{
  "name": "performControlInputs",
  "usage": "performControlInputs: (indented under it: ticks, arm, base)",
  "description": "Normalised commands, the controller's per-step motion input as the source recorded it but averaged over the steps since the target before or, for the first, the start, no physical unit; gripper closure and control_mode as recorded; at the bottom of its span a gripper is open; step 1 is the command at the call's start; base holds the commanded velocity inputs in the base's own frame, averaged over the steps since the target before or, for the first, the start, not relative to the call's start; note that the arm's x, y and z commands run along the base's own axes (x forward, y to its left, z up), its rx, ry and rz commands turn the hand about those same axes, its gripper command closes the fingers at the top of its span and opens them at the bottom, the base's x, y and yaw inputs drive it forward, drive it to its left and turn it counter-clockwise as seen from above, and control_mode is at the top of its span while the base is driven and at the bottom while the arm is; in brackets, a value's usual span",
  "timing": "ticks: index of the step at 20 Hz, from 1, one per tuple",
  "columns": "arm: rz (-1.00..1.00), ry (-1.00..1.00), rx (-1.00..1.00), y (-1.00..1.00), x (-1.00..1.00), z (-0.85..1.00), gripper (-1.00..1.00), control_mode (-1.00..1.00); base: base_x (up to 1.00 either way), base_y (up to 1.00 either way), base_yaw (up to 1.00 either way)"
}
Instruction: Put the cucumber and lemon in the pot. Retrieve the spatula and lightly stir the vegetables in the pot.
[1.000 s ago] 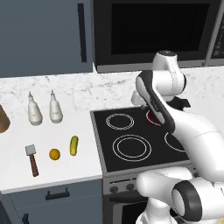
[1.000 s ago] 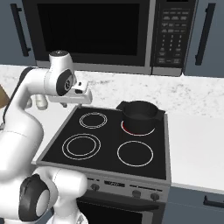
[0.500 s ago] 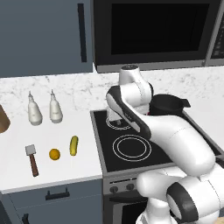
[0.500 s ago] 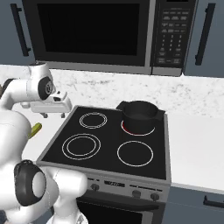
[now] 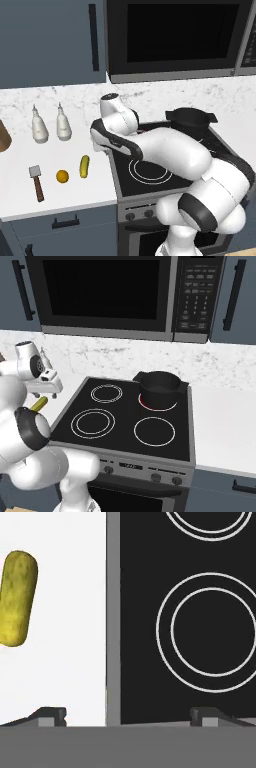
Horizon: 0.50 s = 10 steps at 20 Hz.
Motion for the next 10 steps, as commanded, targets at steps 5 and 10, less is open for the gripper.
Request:
performControlInputs:
  ticks: [5, 10]
  arm:
    - [-0.13, 0.00, 0.00, 0.60, 0.35, -0.48, -1.00, -1.00]
    - [-0.15, 0.00, 0.00, 0.53, 0.41, -0.37, -1.00, -1.00]
  base:
    - [0.00, 0.00, 0.00]
    - [0.00, 0.00, 0.00]
